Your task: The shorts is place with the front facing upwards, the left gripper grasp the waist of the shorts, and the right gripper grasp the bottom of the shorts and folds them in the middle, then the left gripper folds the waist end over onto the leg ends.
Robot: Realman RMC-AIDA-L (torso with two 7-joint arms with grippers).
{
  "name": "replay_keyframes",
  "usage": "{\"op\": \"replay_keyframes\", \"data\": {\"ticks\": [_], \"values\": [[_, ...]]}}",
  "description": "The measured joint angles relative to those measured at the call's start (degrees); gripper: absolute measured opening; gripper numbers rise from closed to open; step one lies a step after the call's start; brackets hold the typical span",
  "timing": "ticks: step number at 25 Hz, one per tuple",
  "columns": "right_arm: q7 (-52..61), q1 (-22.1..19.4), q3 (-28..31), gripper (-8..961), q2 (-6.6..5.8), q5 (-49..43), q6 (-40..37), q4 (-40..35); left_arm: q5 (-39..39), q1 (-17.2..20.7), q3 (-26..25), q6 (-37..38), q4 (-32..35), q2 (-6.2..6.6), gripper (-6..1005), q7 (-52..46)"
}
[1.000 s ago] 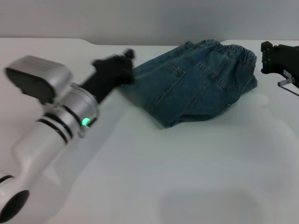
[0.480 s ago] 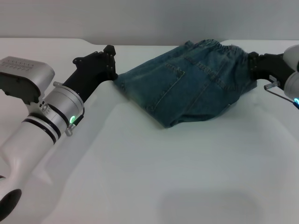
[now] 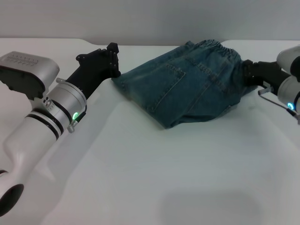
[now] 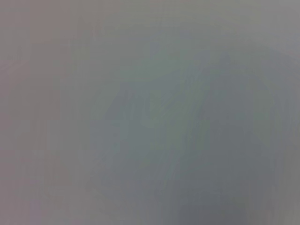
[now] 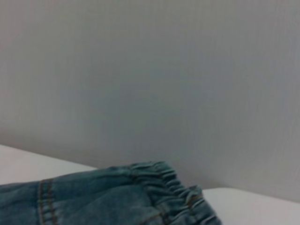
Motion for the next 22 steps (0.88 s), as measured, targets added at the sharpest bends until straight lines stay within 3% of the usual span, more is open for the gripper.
{"op": "replay_keyframes", "data": {"ticks": [6,22], "values": [[0.1,-0.2,-0.4,-1,1.57,-0.1,0.0,-1.8,0.1,-0.7,0.0,-0.1,0.4,-0.11,-1,0.0],[3.8,0.0,-5.1,-1,2.82,0.2,2.4,-3.6,0.2,-1.0,0.6,-0.1,1.0,-0.13,-1,-0.2]]}}
